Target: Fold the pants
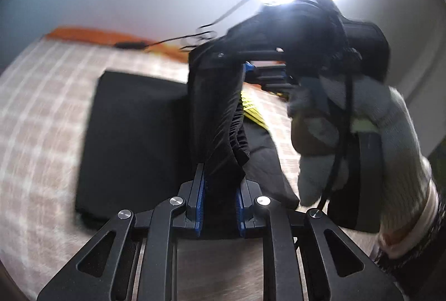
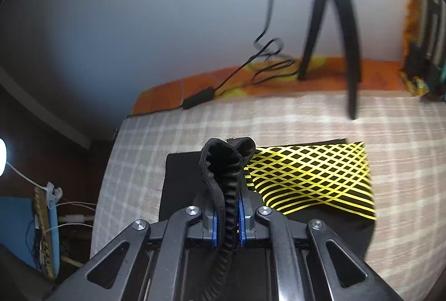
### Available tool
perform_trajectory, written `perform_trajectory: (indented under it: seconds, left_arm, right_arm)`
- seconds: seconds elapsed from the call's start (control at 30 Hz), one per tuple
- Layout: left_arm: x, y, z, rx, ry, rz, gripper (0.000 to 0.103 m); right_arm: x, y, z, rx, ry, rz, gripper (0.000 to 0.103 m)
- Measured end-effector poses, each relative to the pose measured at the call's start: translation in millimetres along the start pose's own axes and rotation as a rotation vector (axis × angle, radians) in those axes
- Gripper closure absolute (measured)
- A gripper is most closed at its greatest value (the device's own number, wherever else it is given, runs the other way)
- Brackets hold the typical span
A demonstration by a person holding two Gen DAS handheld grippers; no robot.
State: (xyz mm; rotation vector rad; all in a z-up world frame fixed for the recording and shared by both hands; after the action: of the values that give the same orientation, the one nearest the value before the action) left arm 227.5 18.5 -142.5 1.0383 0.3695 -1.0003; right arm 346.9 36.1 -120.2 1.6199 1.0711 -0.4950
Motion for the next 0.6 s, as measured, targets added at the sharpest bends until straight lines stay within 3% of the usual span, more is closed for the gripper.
perform_trajectory:
  seconds: [0.23,0.3,0.33,0.37,0.4,0.5,0.53,0.6]
  left_arm:
    - [7.2,-4.4,-31.7,-0.068,0.033,-0.023,0.087]
    - [4.4,-6.9,-34.3,-0.087,0.034,-0.028,0.087]
    - [4.5,-7.7,-36.2,-0.091,0.036,-0.029,0.087]
    - [3.7,-9.2,-38.1,-0.096,0.037,-0.031,0.086]
    - [5.0,-9.9,-40.0,-0.105,0.036,-0.034,0.086]
    - [3.5,-17.4,-48.7,-0.131,0.038,-0.043,0.087]
    - [3.6,-19.2,-51.7,-0.141,0.037,-0.046,0.087]
    - [-0.6,-23.7,-56.6,-0.154,0.037,-0.045,0.087]
  right_arm:
    - [37.7,-3.6,-24.3,-0.021,0.013,-0.047,0.094]
    - [44.7,-4.9,-32.9,-0.050,0.029,-0.057,0.090]
    - [46.1,-6.1,-36.5,-0.063,0.031,-0.064,0.085]
    - [45.2,-6.9,-41.0,-0.079,0.048,-0.071,0.070]
    - [41.4,-6.7,-47.0,-0.091,0.087,-0.062,0.063]
    - [15.1,-4.7,-51.9,-0.124,0.155,-0.016,0.054]
    - [2.0,-5.3,-49.4,-0.138,0.162,0.005,0.047]
    - [-25.7,-11.5,-36.7,-0.169,0.154,0.049,0.045]
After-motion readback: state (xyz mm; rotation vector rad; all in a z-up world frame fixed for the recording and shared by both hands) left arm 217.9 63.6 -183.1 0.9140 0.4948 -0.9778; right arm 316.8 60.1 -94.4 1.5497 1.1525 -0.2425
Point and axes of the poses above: each gripper's, at about its wrist camera, not at the fingertips, and x roughly the way its jaws point, z to its right, y to its top, the point moved 10 cm from there along x, roughly the way its jaws point, and after that the axes turned 6 degrees about -z, right-handed, at the moved point
